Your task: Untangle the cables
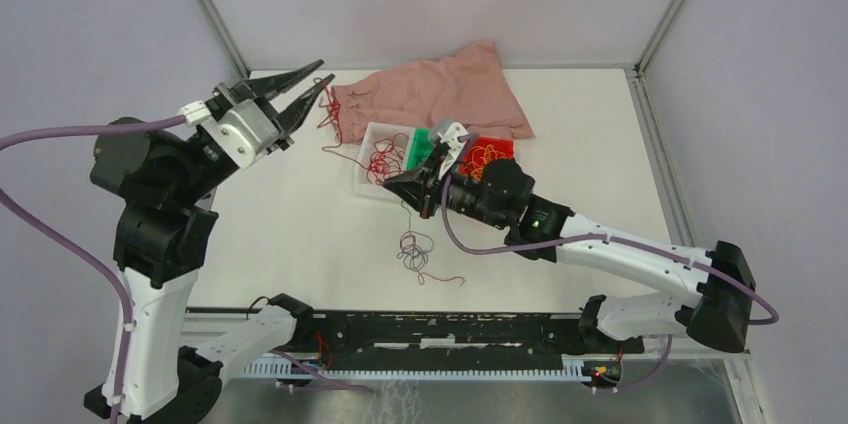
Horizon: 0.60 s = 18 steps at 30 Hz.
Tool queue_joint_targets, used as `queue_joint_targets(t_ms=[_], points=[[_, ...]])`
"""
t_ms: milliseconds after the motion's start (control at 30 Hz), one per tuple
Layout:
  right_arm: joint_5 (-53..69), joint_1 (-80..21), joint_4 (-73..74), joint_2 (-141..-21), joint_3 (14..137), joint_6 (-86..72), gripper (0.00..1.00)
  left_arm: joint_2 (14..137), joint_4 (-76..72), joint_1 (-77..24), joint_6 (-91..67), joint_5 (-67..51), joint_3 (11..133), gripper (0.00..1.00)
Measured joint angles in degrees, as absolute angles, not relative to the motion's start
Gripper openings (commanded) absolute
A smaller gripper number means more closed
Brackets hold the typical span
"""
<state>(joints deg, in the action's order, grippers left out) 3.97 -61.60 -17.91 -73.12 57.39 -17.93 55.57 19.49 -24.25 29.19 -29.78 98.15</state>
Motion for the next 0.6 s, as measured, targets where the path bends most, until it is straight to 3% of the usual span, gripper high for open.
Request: queue_joint_targets(t_ms=[433,567,600], points=[[2.28,-60.93,-15.9,-70.06,57.39,-20.23,0.01,55.44,37.47,-24.29,33.52,-34.02,89.58,0.43],[1.67,-60.62,-14.13,-70.06,57.41,-21.02,0.0,55.75,42.83,-24.29,35.4,-35.81,85.19,0.55],[1.37,-60.6,-13.69,-70.08,57.43,-21.21,0.0,55.96,44.66,-24.29,36.16,-36.34,84.2,0.62]])
